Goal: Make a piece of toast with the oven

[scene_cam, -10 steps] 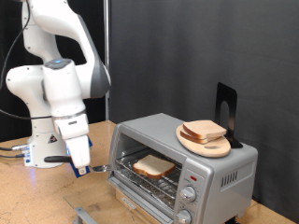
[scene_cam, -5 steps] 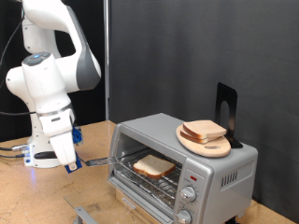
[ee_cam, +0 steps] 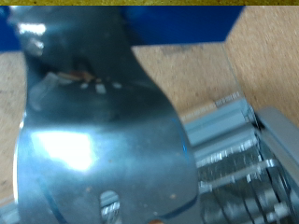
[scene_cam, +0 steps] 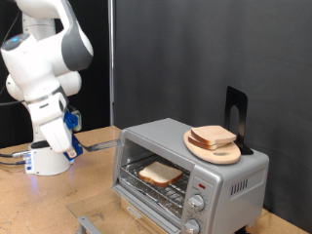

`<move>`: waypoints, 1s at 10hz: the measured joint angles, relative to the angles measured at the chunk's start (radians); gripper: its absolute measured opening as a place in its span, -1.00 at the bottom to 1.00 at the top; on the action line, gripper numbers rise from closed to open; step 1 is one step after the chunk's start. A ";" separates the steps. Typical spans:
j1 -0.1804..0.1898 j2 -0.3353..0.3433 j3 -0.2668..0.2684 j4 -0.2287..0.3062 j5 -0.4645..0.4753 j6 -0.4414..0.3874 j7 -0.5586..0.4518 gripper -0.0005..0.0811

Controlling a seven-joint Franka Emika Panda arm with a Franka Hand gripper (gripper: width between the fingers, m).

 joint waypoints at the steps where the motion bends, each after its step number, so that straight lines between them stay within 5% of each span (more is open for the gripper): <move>1: 0.000 -0.026 -0.004 0.011 0.019 -0.034 0.009 0.21; 6: 0.005 -0.093 -0.005 0.021 0.073 -0.110 0.054 0.21; 10: 0.075 -0.150 0.020 0.027 0.312 -0.181 0.071 0.21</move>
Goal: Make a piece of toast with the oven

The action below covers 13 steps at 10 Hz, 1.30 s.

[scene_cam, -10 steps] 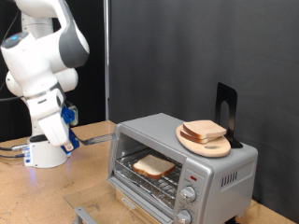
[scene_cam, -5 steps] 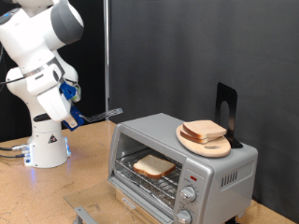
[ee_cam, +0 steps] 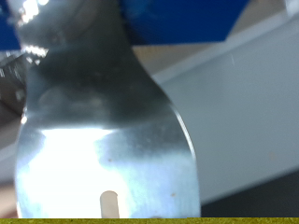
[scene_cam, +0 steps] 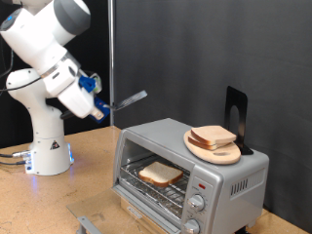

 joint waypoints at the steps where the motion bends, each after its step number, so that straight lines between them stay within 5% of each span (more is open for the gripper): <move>1: 0.011 -0.018 0.028 -0.001 0.013 0.011 0.037 0.21; 9: 0.109 -0.062 0.303 0.002 0.084 0.182 0.252 0.21; 13: 0.116 -0.017 0.430 -0.023 0.064 0.291 0.367 0.21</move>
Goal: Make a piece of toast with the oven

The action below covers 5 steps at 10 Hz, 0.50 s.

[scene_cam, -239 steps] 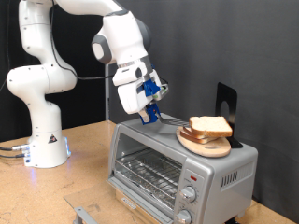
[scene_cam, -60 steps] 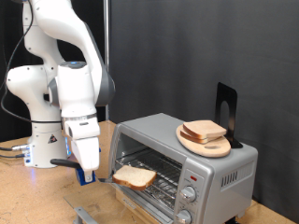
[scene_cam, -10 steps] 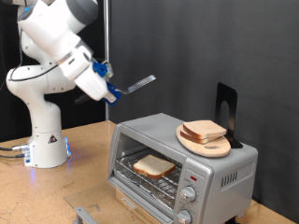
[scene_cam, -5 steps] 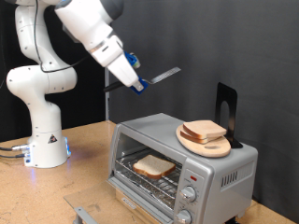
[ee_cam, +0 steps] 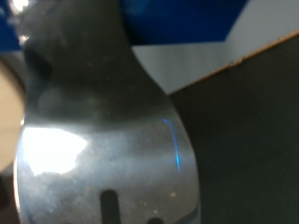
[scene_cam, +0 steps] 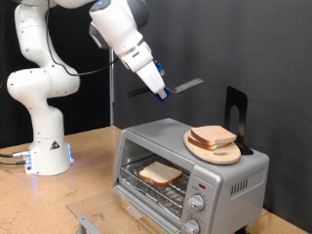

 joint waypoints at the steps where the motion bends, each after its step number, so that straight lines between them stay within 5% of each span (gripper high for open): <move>1: -0.001 0.017 0.018 -0.011 -0.009 0.025 0.008 0.21; 5: -0.002 0.079 0.063 -0.058 -0.015 0.122 0.010 0.21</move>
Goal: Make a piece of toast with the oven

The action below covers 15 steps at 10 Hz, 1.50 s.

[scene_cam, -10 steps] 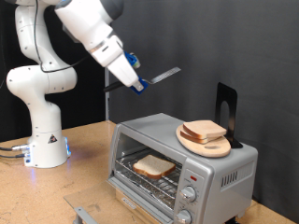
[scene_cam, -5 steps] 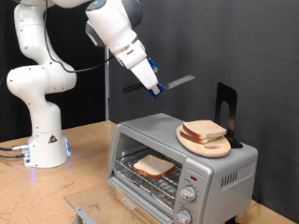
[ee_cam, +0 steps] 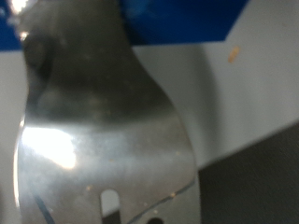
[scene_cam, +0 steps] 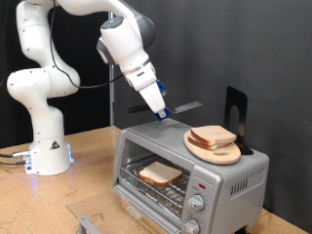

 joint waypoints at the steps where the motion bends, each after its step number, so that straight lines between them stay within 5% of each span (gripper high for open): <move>1: 0.000 0.015 0.007 -0.010 0.000 0.025 0.000 0.21; 4: 0.001 0.048 0.016 -0.019 0.014 0.072 -0.008 0.21; 5: 0.001 0.050 0.015 -0.020 0.022 0.072 -0.014 0.68; 6: 0.001 0.050 0.013 -0.020 0.030 0.070 -0.022 0.68; 7: 0.001 0.050 0.010 -0.021 0.040 0.067 -0.034 0.93; 15: 0.002 -0.072 -0.097 -0.021 0.157 -0.120 -0.164 0.99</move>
